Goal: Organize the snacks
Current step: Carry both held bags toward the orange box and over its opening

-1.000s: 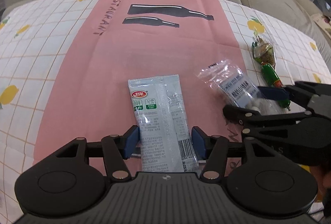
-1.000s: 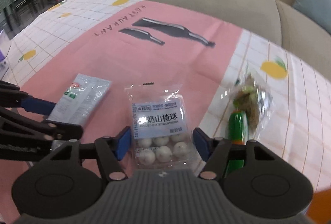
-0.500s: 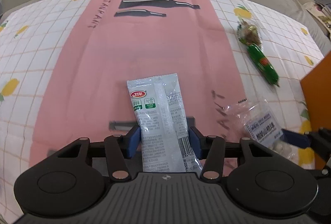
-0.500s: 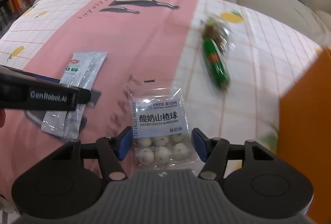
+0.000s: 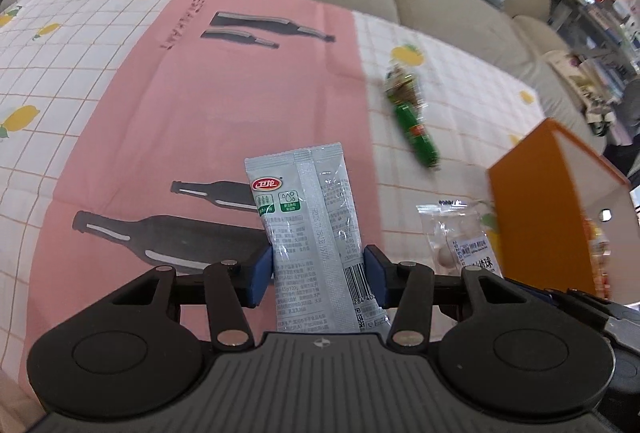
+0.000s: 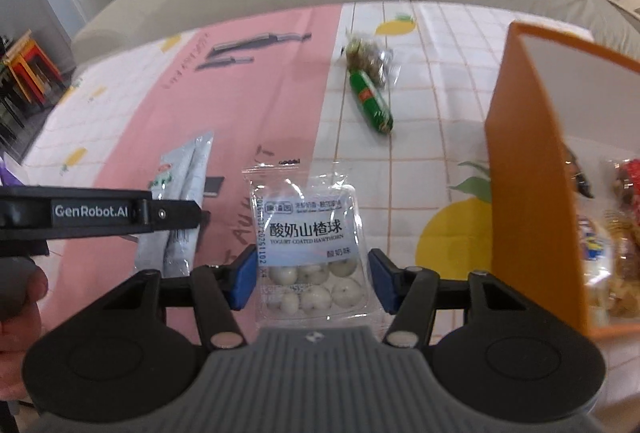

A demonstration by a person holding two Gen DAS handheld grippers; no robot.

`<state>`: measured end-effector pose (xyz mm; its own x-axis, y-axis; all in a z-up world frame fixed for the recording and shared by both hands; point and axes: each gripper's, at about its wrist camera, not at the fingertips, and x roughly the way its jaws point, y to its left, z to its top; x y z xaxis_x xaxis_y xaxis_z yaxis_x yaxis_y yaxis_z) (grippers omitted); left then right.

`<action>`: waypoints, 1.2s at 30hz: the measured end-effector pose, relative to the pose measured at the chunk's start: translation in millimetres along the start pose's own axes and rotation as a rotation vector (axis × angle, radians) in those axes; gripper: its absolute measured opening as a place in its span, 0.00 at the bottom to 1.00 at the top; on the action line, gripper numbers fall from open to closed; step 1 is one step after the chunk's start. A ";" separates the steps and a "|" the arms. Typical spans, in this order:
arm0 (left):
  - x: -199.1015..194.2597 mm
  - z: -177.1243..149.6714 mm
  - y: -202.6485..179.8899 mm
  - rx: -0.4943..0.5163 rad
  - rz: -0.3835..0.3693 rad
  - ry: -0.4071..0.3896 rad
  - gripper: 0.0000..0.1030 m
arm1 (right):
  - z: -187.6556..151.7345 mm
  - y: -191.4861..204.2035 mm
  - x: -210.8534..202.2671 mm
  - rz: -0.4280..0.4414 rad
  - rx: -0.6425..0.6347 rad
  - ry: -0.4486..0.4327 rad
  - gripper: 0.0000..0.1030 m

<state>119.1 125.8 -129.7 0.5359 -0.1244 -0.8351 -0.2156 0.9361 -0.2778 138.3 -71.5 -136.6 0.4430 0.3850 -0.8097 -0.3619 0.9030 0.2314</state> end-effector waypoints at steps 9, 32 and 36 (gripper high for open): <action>-51.9 5.5 -45.6 0.043 -0.123 -0.081 0.54 | 5.4 -13.3 -75.0 0.038 0.029 -0.133 0.55; -14.4 29.5 -236.8 0.359 -0.405 0.055 0.54 | 38.6 -157.2 -164.1 -0.262 -0.035 -0.147 0.55; 10.2 28.9 -261.9 0.423 -0.393 0.097 0.54 | 46.1 -183.9 -149.4 -0.293 -0.036 -0.095 0.55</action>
<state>204.6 -111.2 -51.8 0.4286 -0.5000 -0.7525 0.3396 0.8610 -0.3787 176.5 -286.3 -33.3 0.6067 0.1265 -0.7848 -0.2356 0.9715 -0.0255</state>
